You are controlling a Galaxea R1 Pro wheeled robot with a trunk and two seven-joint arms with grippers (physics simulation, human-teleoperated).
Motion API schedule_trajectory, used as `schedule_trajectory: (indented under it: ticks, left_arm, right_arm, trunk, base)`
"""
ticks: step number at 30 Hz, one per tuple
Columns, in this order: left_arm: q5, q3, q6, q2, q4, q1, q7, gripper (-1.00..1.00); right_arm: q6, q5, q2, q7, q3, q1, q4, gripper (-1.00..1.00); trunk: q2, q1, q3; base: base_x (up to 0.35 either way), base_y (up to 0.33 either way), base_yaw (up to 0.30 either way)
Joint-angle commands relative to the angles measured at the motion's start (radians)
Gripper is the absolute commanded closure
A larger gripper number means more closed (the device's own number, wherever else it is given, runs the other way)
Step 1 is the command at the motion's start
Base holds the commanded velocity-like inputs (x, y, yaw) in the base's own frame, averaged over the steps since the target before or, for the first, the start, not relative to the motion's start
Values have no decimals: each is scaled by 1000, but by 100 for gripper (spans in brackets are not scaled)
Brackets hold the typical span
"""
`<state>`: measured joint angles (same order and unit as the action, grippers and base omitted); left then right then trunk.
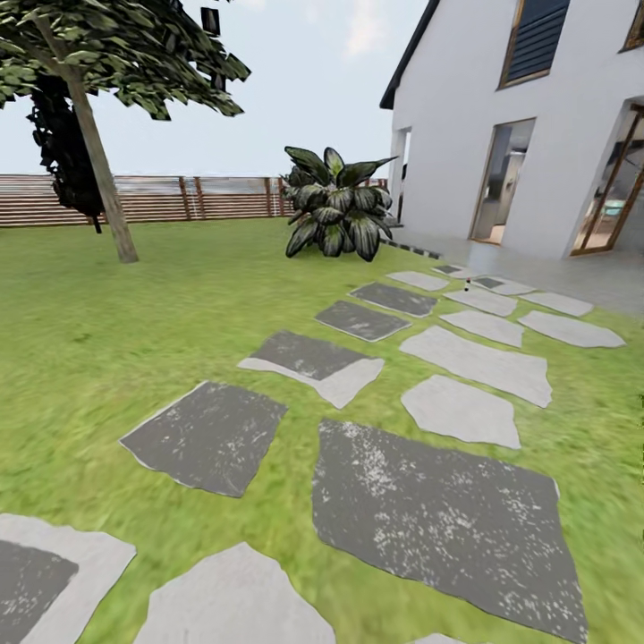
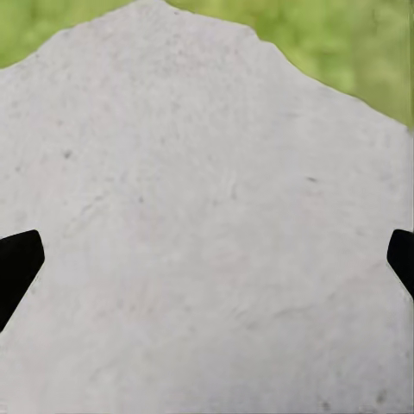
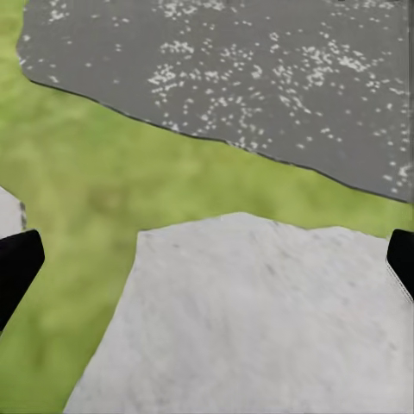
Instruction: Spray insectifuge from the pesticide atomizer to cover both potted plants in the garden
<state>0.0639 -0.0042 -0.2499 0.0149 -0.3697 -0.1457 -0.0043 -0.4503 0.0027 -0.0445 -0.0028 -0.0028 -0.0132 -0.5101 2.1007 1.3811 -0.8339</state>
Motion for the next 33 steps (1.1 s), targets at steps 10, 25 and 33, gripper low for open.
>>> schedule_trajectory:
  ticks: [10,25,33]
  left_arm:
    - [7,1,-3,-1,0,0,0,-100]
    - [7,1,-3,-1,1,0,0,-100]
    - [7,1,-3,0,1,0,0,-100]
  right_arm:
    - [-3,0,0,0,0,-1,1,-100]
    - [-3,0,0,0,4,-1,1,-100]
    - [-4,1,0,0,6,-1,1,-100]
  trunk:
    - [0,0,-7]
    - [0,0,-9]
    - [0,0,-9]
  base:
    - [339,0,-151]
    - [339,0,-19]
    - [339,0,0]
